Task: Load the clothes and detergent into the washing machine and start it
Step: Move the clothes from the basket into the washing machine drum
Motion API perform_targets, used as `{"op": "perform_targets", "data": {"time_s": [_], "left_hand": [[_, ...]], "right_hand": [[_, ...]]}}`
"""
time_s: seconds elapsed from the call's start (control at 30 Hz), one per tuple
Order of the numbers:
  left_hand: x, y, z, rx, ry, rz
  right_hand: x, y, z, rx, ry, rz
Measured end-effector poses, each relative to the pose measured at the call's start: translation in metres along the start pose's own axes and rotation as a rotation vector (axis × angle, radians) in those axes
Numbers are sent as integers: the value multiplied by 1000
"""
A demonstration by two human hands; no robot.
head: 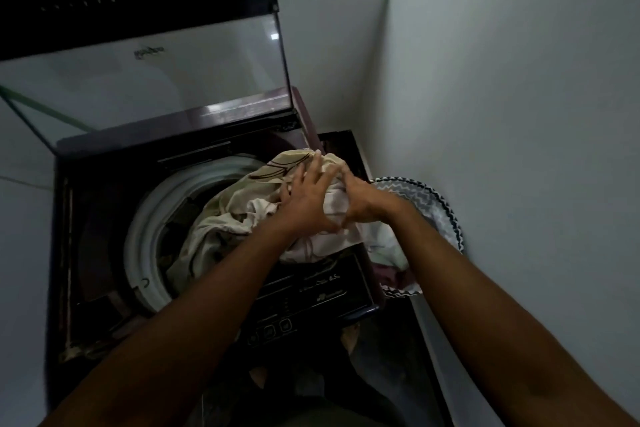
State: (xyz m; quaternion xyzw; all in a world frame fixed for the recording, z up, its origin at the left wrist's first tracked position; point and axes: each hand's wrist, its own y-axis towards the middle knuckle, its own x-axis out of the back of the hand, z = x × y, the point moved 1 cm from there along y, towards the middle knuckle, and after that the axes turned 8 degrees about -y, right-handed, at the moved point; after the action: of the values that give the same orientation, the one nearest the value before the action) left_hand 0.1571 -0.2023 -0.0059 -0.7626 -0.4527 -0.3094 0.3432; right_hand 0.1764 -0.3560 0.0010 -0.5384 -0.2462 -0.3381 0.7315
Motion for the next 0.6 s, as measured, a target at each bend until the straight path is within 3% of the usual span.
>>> {"op": "perform_targets", "data": {"time_s": [0.13, 0.33, 0.6], "left_hand": [[-10, 11, 0, -4, -13, 132], [-8, 17, 5, -99, 59, 30], [-2, 16, 5, -106, -11, -76]], "right_hand": [[1, -3, -10, 39, 71, 43], [4, -3, -16, 33, 209, 82], [5, -5, -11, 0, 223, -75]]}}
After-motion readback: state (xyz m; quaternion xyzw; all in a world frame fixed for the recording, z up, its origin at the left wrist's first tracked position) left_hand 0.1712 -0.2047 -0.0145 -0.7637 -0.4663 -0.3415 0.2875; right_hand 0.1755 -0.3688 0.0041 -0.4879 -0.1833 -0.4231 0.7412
